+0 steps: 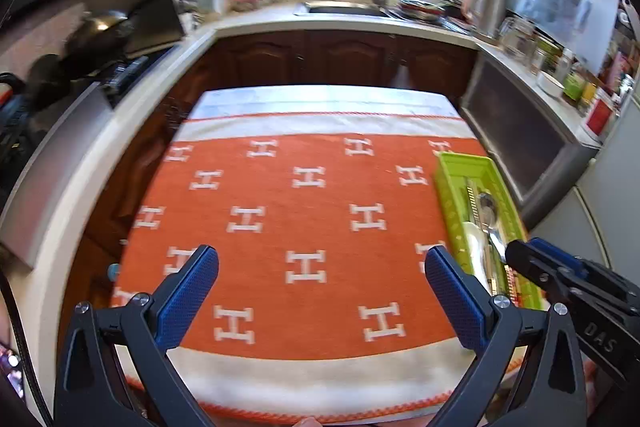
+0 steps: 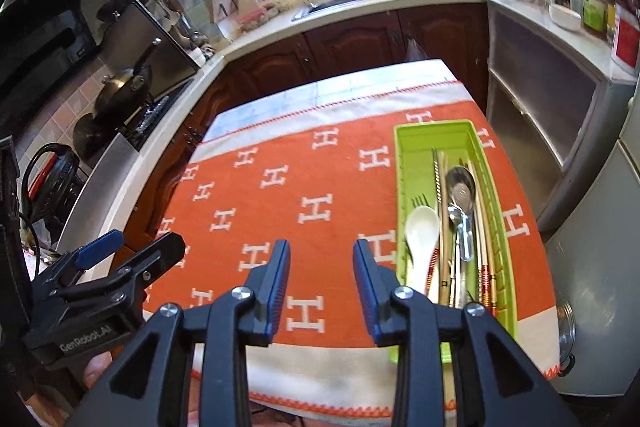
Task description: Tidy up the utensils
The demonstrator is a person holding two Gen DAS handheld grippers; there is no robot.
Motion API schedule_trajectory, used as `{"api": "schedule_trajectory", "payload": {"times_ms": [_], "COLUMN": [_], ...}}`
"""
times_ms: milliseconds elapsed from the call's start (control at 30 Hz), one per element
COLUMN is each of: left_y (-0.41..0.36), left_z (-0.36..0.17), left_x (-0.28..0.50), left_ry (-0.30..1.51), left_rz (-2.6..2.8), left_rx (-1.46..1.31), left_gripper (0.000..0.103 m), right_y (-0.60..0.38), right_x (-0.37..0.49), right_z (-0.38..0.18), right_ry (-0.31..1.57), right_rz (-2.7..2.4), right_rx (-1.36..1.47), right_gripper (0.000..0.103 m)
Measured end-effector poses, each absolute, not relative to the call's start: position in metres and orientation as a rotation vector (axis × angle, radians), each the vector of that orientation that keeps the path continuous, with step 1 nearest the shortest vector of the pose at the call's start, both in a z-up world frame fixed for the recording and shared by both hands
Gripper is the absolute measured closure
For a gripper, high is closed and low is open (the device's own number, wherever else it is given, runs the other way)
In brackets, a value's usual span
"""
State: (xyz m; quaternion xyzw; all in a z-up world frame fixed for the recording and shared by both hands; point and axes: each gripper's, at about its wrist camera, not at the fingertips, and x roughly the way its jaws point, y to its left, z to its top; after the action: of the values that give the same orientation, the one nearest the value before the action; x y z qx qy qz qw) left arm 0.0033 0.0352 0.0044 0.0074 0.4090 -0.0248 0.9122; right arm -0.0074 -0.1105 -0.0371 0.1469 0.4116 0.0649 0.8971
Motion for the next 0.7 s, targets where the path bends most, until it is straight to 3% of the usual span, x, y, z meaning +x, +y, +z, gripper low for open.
{"api": "schedule_trajectory", "payload": {"times_ms": [100, 700], "left_y": [0.042, 0.054], "left_z": [0.009, 0.005], "left_x": [-0.006, -0.016], "left_ry": [0.821, 0.807], "left_rz": [-0.012, 0.024], "left_rx": [0.027, 0.030], "left_gripper": [0.001, 0.001], "right_y": [-0.101, -0.069], "right_x": [-0.012, -0.023], "right_z": [-0.029, -0.026], "right_ry": [0.823, 0.813], "right_rz": [0.130, 0.150], "right_rx": [0.284, 0.228], "right_gripper": [0.061, 0.061]}}
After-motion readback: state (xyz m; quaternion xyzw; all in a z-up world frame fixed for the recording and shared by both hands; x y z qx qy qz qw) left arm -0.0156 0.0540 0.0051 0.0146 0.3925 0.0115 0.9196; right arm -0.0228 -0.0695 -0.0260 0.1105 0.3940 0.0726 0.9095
